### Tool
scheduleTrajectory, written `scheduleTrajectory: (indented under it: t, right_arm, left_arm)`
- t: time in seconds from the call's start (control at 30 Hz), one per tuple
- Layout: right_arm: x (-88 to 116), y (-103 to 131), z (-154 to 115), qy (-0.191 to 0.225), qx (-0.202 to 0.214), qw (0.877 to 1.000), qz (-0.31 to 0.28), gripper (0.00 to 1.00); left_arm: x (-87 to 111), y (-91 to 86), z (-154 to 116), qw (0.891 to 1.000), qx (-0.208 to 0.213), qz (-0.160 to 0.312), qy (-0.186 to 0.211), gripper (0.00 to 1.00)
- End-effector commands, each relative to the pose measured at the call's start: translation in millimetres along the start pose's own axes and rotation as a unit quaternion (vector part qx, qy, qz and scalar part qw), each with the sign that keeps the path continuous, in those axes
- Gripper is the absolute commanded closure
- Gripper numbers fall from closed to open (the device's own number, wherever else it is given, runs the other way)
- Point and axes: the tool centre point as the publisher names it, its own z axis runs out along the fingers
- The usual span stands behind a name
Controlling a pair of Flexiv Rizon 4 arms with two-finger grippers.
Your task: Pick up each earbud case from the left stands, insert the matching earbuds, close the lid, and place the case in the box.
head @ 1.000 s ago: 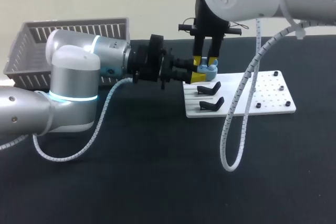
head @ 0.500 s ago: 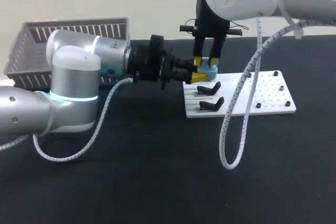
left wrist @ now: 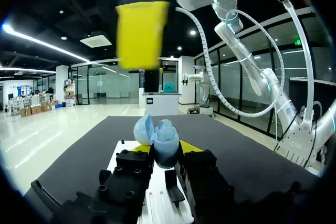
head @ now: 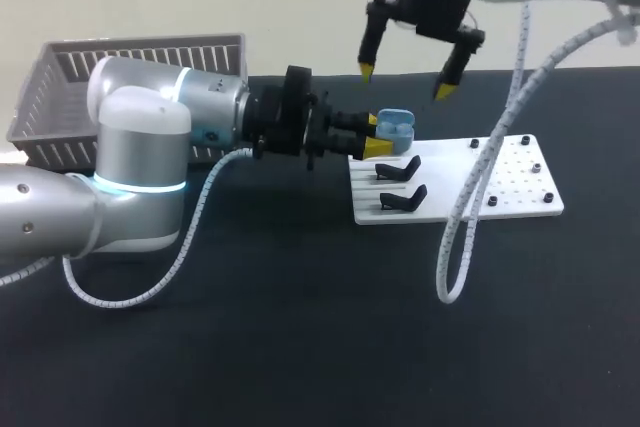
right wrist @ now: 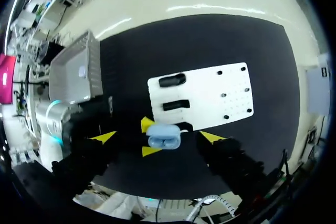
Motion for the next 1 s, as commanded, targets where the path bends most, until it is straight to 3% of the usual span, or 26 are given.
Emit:
scheduleTrajectory:
  t: [0.03, 0.2, 0.33, 1.0]
  right_arm:
    - [-11.7, -19.4, -0.1, -0.023, -0.057, 0.996, 0.057, 0.00]
    - [-39.3, -37.8, 10.9, -0.027, -0.062, 0.991, 0.118, 0.00]
    - [-47.4, -50.1, 24.3, -0.013, -0.042, 0.990, 0.132, 0.00]
    - [-26.2, -68.0, 56.5, 0.045, -0.003, 0.990, 0.133, 0.00]
  left_arm:
    - [0.1, 0.1, 0.0, 1.000, 0.000, 0.000, 0.000, 1.00]
    - [0.1, 0.1, 0.0, 1.000, 0.000, 0.000, 0.000, 1.00]
    - [0.1, 0.1, 0.0, 1.000, 0.000, 0.000, 0.000, 1.00]
    - [0.1, 0.1, 0.0, 1.000, 0.000, 0.000, 0.000, 1.00]
